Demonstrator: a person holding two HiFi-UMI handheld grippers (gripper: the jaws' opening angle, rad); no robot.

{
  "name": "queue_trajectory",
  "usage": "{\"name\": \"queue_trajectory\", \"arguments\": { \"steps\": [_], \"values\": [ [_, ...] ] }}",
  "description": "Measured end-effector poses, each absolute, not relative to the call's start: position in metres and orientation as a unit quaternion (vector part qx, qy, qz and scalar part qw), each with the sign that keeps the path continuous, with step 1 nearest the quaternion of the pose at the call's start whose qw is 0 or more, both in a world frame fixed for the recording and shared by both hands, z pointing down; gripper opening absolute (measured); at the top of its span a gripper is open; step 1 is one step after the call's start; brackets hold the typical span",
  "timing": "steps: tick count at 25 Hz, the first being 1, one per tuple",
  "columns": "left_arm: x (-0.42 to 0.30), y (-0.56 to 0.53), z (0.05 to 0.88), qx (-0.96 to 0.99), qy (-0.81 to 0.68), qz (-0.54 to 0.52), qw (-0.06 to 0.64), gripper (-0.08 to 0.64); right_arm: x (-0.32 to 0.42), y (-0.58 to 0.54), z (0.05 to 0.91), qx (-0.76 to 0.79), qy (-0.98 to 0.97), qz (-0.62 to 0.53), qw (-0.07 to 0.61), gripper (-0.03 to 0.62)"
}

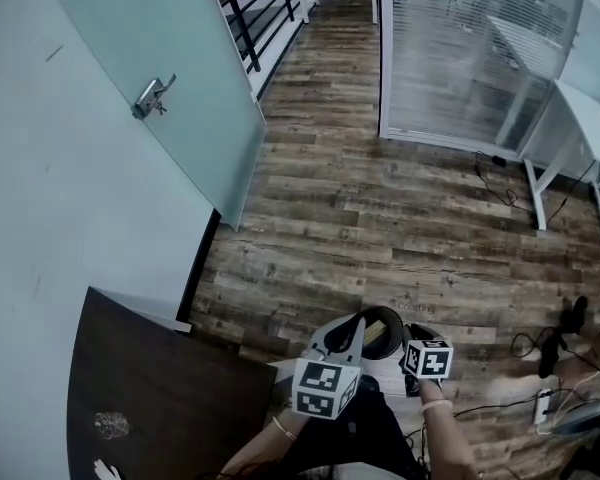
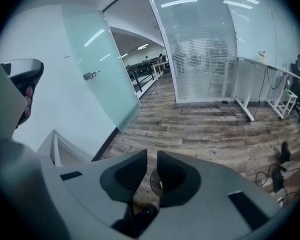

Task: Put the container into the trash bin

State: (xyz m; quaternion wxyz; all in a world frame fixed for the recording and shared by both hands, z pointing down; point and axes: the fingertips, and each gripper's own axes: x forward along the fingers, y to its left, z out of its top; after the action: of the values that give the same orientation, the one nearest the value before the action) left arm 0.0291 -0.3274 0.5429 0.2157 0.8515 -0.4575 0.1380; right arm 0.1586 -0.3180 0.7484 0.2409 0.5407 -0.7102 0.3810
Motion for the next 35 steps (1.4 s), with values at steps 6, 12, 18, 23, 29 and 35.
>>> {"name": "queue_trajectory", "arguments": {
  "steps": [6, 12, 18, 23, 29, 35],
  "values": [
    [0.037, -0.321, 0.522, 0.854, -0.462, 0.130, 0.200, 0.016, 0.157, -0.311, 0.693, 0.544, -0.736, 0.344, 0.210, 0.049],
    [0.052, -0.307, 0.503, 0.859, -0.461, 0.122, 0.187, 0.015, 0.161, -0.305, 0.641, 0.545, -0.758, 0.311, 0.175, 0.040],
    [0.066, -0.297, 0.487, 0.861, -0.464, 0.114, 0.174, 0.016, 0.172, -0.301, 0.606, 0.542, -0.776, 0.278, 0.162, 0.031],
    [0.069, -0.293, 0.475, 0.862, -0.463, 0.113, 0.171, 0.015, 0.175, -0.299, 0.572, 0.544, -0.787, 0.249, 0.152, 0.023],
    [0.071, -0.299, 0.469, 0.863, -0.463, 0.115, 0.167, 0.015, 0.178, -0.307, 0.536, 0.550, -0.796, 0.222, 0.125, 0.011],
    [0.073, -0.303, 0.459, 0.864, -0.462, 0.114, 0.164, 0.016, 0.187, -0.307, 0.513, 0.561, -0.796, 0.204, 0.106, 0.009]
  ]
}}
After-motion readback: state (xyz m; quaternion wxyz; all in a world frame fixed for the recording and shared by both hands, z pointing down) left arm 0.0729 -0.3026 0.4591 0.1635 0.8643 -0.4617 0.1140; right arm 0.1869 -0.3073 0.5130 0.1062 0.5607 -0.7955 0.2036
